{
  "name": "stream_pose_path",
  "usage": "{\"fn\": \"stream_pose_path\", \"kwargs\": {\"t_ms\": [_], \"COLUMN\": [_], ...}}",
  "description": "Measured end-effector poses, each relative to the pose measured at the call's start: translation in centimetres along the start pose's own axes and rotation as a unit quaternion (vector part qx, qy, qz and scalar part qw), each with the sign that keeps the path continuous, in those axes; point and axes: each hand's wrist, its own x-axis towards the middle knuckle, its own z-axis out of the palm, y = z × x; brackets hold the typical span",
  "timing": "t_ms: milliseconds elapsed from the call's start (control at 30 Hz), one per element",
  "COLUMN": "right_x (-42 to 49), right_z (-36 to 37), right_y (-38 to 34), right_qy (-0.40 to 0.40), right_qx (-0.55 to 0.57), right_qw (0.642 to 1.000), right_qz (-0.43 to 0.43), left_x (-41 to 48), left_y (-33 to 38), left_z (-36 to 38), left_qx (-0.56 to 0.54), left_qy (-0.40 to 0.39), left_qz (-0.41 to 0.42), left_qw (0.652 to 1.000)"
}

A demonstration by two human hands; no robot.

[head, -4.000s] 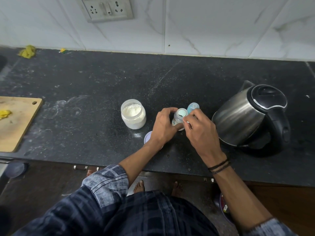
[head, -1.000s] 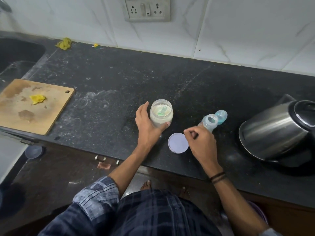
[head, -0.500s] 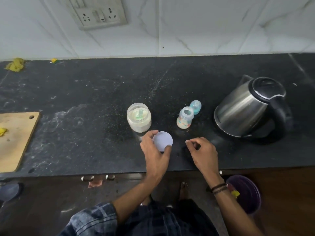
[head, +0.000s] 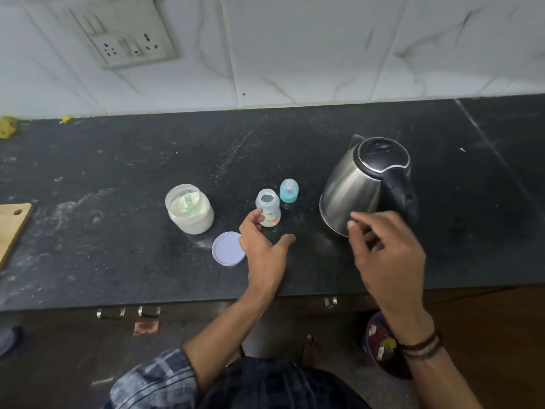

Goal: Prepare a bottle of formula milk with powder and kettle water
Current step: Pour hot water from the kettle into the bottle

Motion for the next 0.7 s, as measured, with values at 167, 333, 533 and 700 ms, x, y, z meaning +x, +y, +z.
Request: {"fn": "stream_pose_path", "kwargs": {"t_ms": [167,333,533,700], "right_x": [1.9,2.6,2.3,2.9], "right_z": [-1.9,-1.1,1.1,1.4], "right_y": [3.1,4.3,5.1,5.5], "right_qy": [0.096,0.065,0.054,0.064], "right_qx": [-0.019,0.159,0.272,0.291], "right_qw": [0.994,0.969,0.918,0.904], "right_qz": [0.037,0.178,0.285,0.308], "left_x": [-1.1,-1.0,0.3,1.8], "left_y": [1.0,1.7,2.0,1.7], "left_z": [2.6,3.7,3.7,3.1], "left_qx": [-0.008,0.001,0.025,0.064], "left_qy": [0.028,0.055,0.066,0.098], "left_qz": [-0.006,-0.001,0.008,0.015], "left_qw": [1.000,0.998,0.997,0.993]}}
